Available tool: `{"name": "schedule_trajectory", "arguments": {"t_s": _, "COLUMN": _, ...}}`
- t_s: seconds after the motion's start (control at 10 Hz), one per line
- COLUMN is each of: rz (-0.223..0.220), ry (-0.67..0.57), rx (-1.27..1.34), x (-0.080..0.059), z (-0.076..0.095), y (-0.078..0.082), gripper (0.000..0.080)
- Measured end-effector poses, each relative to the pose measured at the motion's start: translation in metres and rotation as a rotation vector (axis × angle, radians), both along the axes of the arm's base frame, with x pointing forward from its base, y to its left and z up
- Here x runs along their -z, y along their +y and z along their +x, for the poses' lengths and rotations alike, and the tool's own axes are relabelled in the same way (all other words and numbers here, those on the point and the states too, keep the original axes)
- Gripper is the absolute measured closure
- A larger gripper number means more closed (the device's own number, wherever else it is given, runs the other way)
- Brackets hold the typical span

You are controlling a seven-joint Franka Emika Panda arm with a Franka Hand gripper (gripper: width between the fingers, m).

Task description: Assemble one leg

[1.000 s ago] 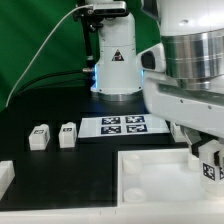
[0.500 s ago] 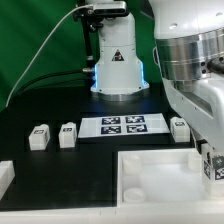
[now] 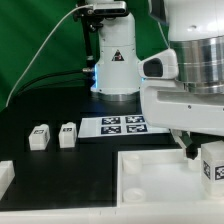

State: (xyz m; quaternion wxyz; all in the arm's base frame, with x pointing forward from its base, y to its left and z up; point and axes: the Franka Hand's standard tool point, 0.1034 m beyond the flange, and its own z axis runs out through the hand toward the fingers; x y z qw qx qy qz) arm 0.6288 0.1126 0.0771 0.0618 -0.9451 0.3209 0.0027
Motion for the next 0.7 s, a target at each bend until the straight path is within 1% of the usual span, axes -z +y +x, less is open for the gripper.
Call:
{"name": "schedule_trajectory", "arguments": {"t_s": 0.1, "rz": -0.004, "ry": -0.012, "rx": -0.104, "x": 0.0001, "z": 0.0001, "y": -0.0008, "gripper": 0.0151}}
{"name": "schedule_trajectory", "arguments": {"t_s": 0.2, "rz": -0.016, "ry": -0.027, "rx": -0.264, "x": -0.0002, "z": 0.0001, "y": -0.0013, "gripper": 0.0151}}
{"name": "schedule_trajectory", "arguments": {"t_s": 0.4, "rz": -0.063, "ry": -0.055, "rx": -0.651, "x": -0.0057, "z": 0.0032, "y": 0.0027, "gripper": 0.0151}}
{"name": "schedule_trajectory", "arguments": {"t_s": 0.5, "rz": -0.077, "ry": -0.065, "rx": -0.771, "x": -0.0058, "z": 0.003, "y": 0.0057, "gripper": 0.0151}}
{"name": "schedule_trajectory", "arguments": {"t_s": 0.6, "rz": -0.075, "ry": -0.063, "rx": -0.754, "x": -0.0051, "z": 0.003, "y": 0.0041, "gripper": 0.0151}}
{"name": "schedule_trajectory", "arguments": {"t_s": 0.7, "rz": -0.074, "ry": -0.059, "rx": -0.714, "x": -0.005, "z": 0.003, "y": 0.0038, "gripper": 0.027}}
